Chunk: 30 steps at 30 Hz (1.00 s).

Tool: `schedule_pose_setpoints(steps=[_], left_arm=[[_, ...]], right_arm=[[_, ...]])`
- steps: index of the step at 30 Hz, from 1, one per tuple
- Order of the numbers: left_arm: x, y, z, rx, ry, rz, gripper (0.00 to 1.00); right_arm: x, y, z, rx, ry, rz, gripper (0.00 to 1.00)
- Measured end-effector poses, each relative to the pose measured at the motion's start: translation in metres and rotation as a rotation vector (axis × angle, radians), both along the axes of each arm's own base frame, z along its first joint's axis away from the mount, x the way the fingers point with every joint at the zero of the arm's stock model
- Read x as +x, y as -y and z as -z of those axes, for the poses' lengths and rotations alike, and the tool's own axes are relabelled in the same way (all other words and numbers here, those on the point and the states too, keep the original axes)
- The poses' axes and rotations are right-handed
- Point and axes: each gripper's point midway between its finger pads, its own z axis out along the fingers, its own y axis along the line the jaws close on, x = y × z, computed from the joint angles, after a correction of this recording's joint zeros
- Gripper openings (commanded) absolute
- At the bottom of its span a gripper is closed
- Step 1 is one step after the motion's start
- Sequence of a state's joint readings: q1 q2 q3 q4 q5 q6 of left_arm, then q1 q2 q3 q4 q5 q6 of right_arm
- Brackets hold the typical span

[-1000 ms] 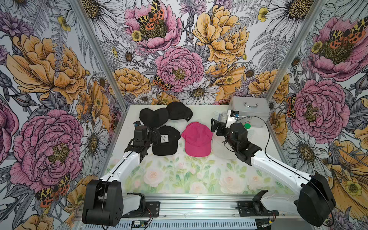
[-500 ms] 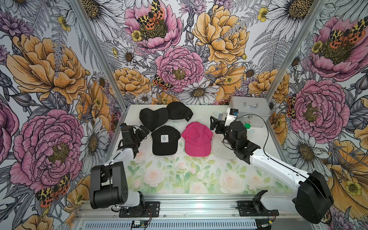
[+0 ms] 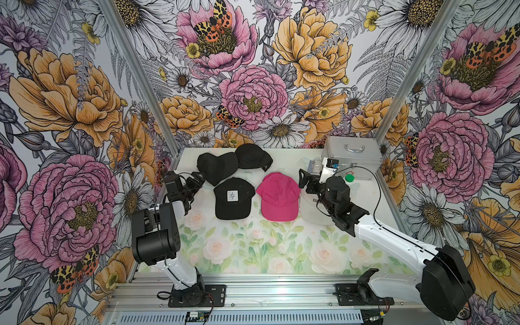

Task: Stack the baseball caps by color
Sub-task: Pick up the baseball cap from the center of the board.

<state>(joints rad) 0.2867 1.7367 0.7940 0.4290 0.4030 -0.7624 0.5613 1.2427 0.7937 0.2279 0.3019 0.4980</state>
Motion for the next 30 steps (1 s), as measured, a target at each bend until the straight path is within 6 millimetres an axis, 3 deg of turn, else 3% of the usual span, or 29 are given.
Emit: schedule_pose_setpoints(steps=[7, 18, 20, 25, 28, 30], left_arm=[[0.036, 0.004, 0.033, -0.155, 0.030, 0.018, 0.97], [0.103, 0.008, 0.019, -0.226, 0.160, 0.038, 0.77], [0.112, 0.010, 0.022, -0.257, 0.171, 0.040, 0.66], [0.130, 0.014, 0.017, -0.322, 0.212, 0.062, 0.21], [0.136, 0.015, 0.001, -0.332, 0.256, 0.080, 0.05], [0.138, 0.013, -0.010, -0.335, 0.279, 0.085, 0.03]], right_arm=[[0.003, -0.002, -0.002, 0.006, -0.008, 0.002, 0.99], [0.003, -0.001, 0.005, -0.011, -0.045, 0.008, 0.99], [0.003, -0.001, 0.005, -0.013, -0.048, 0.008, 0.99], [0.004, -0.001, 0.004, -0.013, -0.050, 0.009, 0.99], [0.004, -0.002, 0.002, -0.013, -0.049, 0.009, 0.99], [0.004, -0.001, 0.001, -0.013, -0.047, 0.012, 0.99]])
